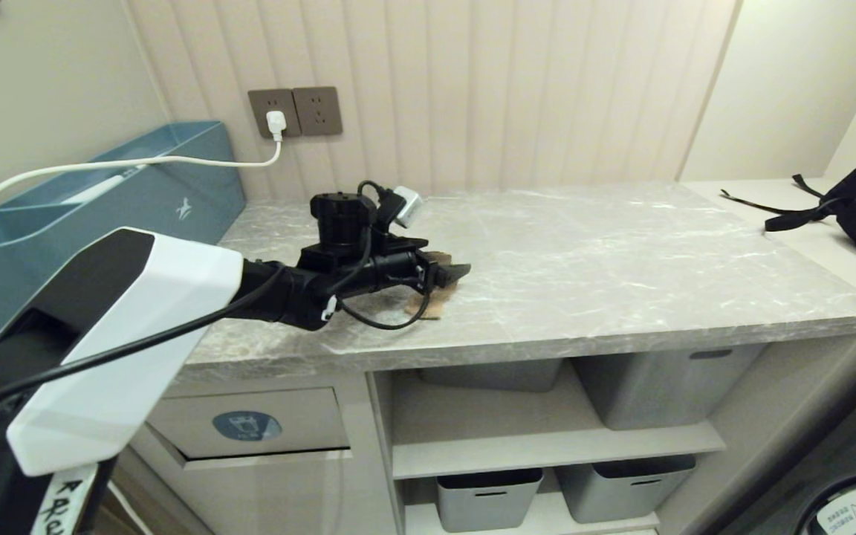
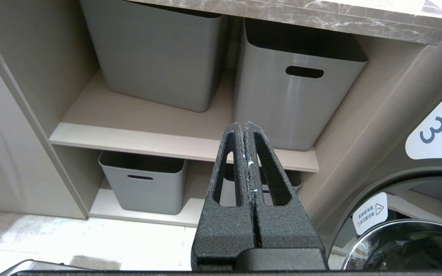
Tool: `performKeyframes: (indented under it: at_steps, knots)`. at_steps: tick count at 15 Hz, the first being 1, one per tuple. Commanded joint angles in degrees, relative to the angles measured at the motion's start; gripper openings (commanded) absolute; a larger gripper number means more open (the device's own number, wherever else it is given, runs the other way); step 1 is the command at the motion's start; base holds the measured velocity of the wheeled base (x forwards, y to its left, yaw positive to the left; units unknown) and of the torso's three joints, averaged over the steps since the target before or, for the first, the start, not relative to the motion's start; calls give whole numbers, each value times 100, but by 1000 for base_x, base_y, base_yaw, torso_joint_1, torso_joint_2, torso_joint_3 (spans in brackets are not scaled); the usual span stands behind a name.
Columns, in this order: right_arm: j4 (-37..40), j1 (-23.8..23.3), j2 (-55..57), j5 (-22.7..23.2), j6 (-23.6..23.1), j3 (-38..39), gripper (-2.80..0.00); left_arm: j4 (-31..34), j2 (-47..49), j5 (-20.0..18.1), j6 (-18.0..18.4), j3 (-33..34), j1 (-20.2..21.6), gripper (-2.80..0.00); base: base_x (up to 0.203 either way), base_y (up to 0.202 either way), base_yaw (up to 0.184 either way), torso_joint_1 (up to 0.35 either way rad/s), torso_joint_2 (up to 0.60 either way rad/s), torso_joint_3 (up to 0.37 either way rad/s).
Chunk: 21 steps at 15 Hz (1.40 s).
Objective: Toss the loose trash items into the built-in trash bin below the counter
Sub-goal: Pick up the garbage, then put the garbage in the trash can
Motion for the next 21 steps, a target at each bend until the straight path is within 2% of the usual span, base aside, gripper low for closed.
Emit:
performKeyframes:
  at_steps: [1,2,3,11,16,18,21]
  knots:
    - [0,3,5,4,-1,0,-280,-9,30,16,7,5,-5,0,0,0,0,0,0,0]
    - [0,3,5,4,-1,0,-280,-18,30,32,7,17,-5,0,0,0,0,0,0,0]
    - [0,3,5,4,-1,0,-280,-18,30,32,7,31,-5,-280,0,0,0,0,0,0]
    - [0,3,5,4,-1,0,-280,-35,-96,24,-123,138,-67,-280,0,0,0,0,0,0]
    - [0,3,5,4,-1,0,-280,-73,-709,24,-152,641,-25,-280,0,0,0,0,0,0]
    - [0,3,5,4,-1,0,-280,-114,-1314,24,-228,1380,2,-280,0,0,0,0,0,0]
    - [0,3,5,4,-1,0,-280,-304,-2798,4,-436,3148,105,-280,0,0,0,0,0,0]
